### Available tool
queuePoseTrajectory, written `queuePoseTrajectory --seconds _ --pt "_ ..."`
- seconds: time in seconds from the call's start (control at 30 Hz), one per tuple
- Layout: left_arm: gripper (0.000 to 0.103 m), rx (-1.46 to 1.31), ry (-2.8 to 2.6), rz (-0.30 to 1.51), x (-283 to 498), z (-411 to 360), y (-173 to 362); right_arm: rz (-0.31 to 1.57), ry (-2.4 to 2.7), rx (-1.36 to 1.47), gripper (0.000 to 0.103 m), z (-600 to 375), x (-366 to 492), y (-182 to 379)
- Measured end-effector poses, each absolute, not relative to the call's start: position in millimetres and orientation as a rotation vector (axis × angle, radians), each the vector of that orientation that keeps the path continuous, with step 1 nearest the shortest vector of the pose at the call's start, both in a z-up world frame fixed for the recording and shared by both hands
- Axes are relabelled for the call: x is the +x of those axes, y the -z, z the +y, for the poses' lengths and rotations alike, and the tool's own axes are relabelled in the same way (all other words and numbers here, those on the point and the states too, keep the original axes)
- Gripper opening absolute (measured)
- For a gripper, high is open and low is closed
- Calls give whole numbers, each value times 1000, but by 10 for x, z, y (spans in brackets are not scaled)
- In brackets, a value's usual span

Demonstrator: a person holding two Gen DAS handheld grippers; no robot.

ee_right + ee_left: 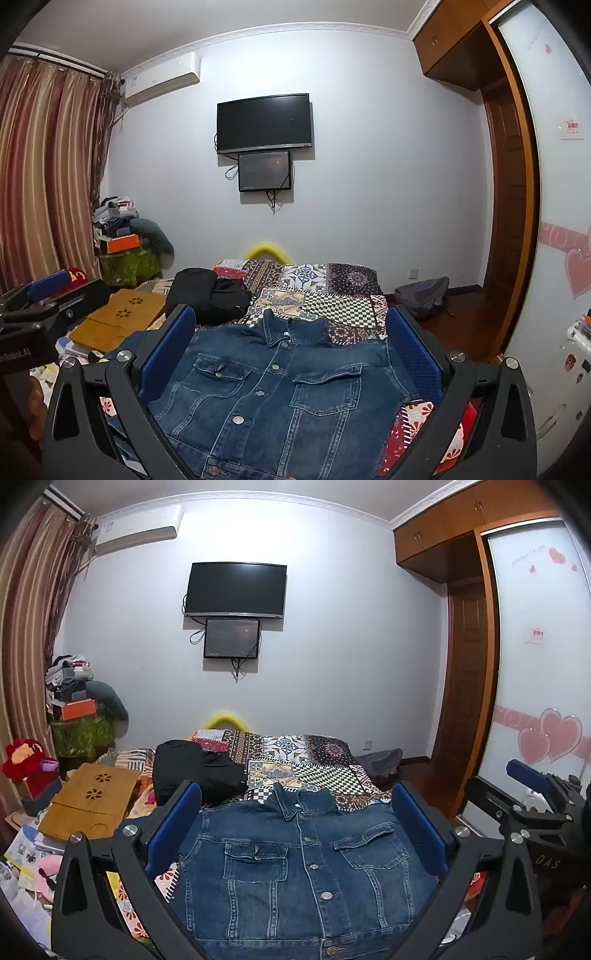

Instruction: Fold large clothes

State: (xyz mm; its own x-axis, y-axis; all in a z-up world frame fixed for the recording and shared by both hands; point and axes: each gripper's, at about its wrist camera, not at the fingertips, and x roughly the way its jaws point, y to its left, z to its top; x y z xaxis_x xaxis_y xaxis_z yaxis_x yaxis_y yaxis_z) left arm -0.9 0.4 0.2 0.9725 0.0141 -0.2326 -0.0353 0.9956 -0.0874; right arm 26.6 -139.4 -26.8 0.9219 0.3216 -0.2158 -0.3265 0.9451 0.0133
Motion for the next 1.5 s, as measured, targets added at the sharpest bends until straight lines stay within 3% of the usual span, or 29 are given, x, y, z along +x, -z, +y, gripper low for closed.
queuePoseTrajectory --seconds 1.5 --pt "103 -102 -21 235 17 49 9 228 -345 -21 102 -1338 308 294"
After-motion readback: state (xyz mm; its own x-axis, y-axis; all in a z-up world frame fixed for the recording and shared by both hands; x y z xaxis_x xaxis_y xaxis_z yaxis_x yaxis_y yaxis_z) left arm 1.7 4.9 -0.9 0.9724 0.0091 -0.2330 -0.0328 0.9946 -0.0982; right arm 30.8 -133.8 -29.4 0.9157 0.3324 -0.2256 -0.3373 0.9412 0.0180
